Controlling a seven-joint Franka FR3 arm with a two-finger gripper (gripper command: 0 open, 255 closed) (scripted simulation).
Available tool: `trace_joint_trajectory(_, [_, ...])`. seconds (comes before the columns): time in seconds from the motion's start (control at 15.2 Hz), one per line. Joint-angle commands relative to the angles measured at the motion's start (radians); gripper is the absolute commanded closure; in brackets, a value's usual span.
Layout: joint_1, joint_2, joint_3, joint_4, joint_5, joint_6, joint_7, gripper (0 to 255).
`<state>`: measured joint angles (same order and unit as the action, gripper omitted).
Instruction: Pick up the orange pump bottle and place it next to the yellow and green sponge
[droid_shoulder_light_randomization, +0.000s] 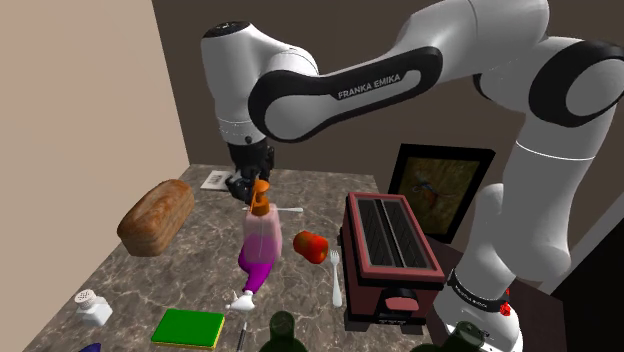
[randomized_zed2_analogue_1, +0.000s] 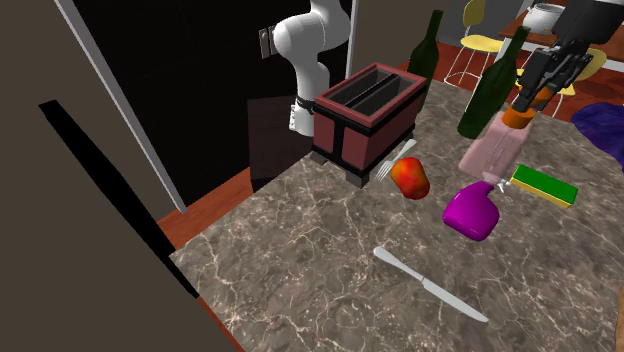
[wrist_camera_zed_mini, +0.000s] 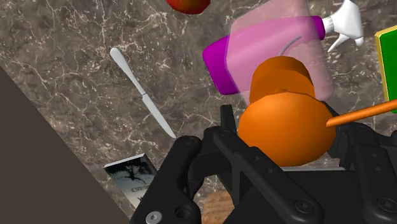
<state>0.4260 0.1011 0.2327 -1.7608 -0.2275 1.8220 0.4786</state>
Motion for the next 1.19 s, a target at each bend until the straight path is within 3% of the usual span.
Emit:
trace_joint_trajectory(0.0, [0.025,0.015,0.02,0.02,-0.004,-0.015,0.045,255])
trace_joint_trajectory(0.59, [0.16,0.156,0.1,0.207,-0.041,-0.111,0.245,255])
trace_joint_trajectory(1.12, [0.32,0.36,0.141,0.498,-0.101,-0.241,0.398,255])
